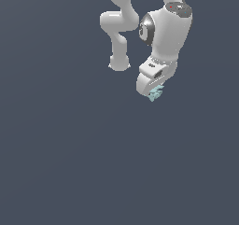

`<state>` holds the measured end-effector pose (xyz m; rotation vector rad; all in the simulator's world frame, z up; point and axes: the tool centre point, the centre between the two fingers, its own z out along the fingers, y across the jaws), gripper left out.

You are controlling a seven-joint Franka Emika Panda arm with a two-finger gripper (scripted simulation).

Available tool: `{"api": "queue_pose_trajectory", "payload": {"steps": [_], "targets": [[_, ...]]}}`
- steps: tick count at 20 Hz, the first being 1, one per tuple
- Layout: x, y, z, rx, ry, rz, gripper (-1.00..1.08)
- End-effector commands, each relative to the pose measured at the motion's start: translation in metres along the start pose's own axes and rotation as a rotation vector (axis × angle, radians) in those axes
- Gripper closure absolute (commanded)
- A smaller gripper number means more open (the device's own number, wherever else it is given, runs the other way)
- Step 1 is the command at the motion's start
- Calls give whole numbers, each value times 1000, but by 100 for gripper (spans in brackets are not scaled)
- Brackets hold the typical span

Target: Pick up the object and move it to a goal position.

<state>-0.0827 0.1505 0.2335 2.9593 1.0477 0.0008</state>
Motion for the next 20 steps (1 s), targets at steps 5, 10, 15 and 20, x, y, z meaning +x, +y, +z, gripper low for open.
{"api": "queue_pose_trajectory", "payload": {"steps": [5,10,15,20], "targets": [[3,-32,-71,1,-1,0,108],[7,-55,-124,1,0,-1,108],[11,-74,-169,2,0,0,108],[14,-87,-201,2,0,0,108]]}}
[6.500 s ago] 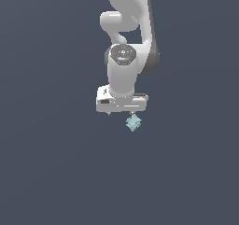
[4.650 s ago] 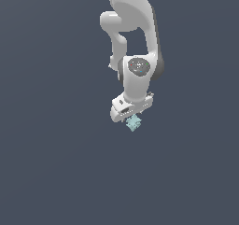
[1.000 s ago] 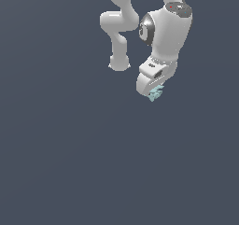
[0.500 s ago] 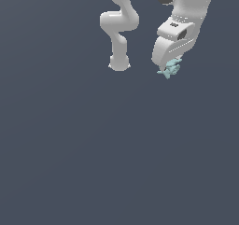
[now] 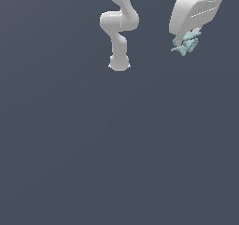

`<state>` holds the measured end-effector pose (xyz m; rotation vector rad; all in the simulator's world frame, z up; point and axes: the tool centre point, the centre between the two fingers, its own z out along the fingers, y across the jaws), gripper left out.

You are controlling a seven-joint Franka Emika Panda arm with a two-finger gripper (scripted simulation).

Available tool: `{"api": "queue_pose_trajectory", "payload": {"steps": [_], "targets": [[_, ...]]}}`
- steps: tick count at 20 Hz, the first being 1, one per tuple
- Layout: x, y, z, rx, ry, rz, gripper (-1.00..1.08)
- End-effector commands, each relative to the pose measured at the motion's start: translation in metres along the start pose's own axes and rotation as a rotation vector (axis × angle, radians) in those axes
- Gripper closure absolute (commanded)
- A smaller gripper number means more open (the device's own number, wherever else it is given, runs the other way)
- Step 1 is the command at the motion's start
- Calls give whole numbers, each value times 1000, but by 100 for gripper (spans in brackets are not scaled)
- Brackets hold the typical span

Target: Pick up the object and move it to a goal position.

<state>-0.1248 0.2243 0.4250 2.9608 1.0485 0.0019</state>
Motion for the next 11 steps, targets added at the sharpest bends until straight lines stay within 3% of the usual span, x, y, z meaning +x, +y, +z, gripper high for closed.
{"api": "queue_pose_trajectory", "payload": {"steps": [1,11], "targets": [[1,-6,-14,1,-1,1,108],[5,-14,-35,1,-1,2,108]]}}
